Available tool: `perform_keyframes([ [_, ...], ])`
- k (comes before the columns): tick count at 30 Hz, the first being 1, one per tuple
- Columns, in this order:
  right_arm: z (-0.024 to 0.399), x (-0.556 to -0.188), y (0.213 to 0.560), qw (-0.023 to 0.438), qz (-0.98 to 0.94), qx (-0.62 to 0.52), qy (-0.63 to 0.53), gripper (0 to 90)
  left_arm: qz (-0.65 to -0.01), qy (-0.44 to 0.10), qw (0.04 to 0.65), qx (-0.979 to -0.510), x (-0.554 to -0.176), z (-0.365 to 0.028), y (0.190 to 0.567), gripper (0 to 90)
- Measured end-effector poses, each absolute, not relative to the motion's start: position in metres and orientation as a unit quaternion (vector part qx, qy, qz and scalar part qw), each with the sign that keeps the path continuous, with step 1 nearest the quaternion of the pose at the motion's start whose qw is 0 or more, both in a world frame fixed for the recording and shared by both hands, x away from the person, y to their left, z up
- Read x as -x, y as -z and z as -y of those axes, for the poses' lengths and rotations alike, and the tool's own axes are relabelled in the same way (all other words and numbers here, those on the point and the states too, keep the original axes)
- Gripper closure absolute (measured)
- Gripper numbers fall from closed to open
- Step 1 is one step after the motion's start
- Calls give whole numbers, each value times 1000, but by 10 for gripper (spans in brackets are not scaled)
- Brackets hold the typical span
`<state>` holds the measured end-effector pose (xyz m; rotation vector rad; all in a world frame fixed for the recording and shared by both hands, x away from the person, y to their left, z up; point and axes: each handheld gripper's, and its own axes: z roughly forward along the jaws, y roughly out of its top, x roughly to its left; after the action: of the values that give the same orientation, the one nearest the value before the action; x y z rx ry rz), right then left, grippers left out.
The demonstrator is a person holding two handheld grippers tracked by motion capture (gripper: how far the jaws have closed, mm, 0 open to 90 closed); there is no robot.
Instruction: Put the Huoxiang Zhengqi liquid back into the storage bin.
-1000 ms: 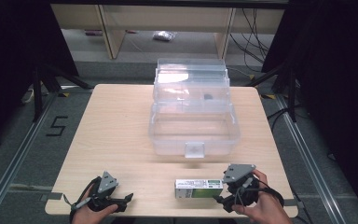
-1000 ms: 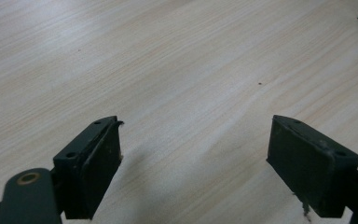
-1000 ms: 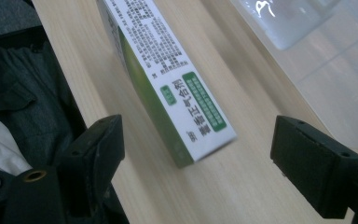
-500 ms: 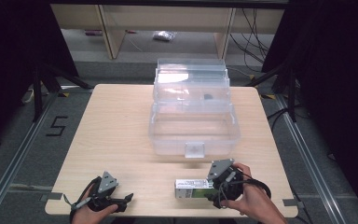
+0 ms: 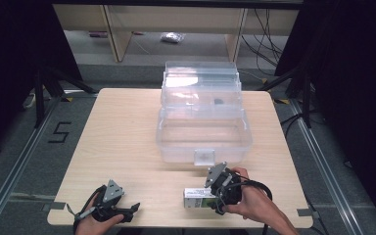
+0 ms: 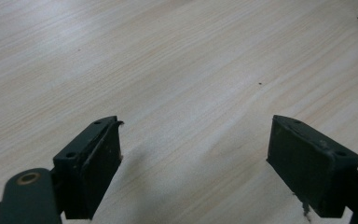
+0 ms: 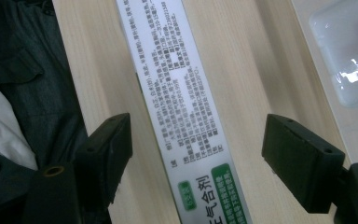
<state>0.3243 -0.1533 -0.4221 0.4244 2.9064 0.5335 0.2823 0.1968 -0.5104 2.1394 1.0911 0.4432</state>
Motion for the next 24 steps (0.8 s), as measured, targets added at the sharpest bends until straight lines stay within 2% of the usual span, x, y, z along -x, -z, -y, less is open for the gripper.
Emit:
perform_keyframes([
  [14, 140, -328, 426, 41, -982, -126, -137, 391, -423, -179, 341, -820, -283, -196, 512, 166],
  [24, 134, -336, 433, 41, -988, -96, -109, 469, -419, -169, 341, -824, -282, -197, 511, 166],
])
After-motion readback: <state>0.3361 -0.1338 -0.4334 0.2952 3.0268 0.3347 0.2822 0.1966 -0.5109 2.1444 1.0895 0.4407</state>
